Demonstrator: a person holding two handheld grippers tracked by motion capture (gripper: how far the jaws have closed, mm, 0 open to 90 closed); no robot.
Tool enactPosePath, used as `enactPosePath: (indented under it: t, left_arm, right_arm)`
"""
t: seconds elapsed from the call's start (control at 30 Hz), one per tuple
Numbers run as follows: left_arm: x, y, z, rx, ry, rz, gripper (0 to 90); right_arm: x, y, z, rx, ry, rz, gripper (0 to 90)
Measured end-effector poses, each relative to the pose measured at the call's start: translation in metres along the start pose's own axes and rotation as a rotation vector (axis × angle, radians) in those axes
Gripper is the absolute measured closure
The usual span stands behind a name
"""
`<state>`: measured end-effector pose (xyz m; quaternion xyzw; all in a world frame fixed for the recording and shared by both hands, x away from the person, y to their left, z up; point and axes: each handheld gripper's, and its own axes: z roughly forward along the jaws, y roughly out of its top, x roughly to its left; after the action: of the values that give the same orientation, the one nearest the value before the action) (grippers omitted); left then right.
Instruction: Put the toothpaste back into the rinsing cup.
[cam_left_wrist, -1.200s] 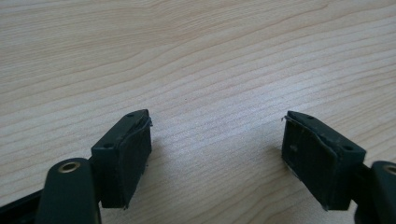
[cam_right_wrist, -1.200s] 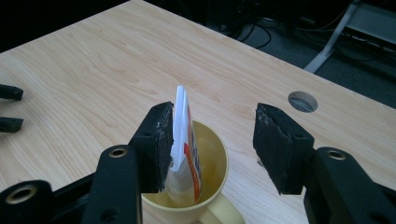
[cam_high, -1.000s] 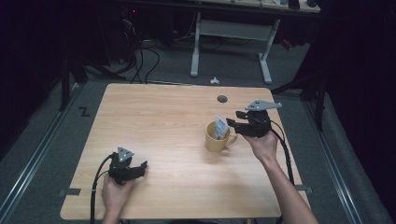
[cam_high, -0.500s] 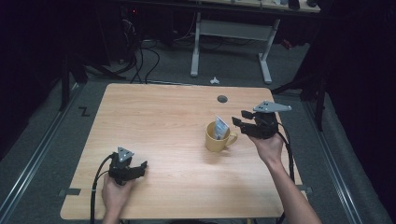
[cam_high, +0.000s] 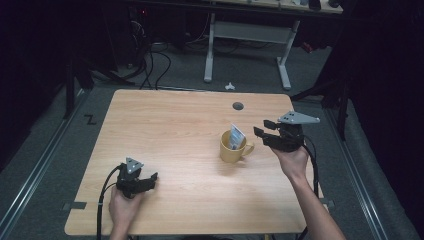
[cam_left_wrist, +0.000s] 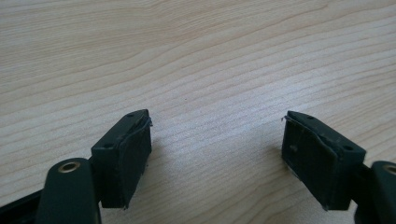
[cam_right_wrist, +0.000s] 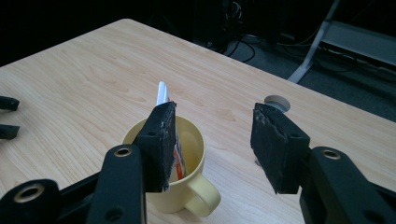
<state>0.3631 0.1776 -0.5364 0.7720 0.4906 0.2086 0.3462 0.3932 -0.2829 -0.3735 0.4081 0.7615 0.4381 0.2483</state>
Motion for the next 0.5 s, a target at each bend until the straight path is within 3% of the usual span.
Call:
enactPosePath:
  t: [0.5]
  left_arm:
    - [0.0,0.0,0.0,0.0,0.001,0.0,24.3]
  right_arm:
    - [-0.006,-0.015,-0.011,-0.017,-0.002,0.03,50.6]
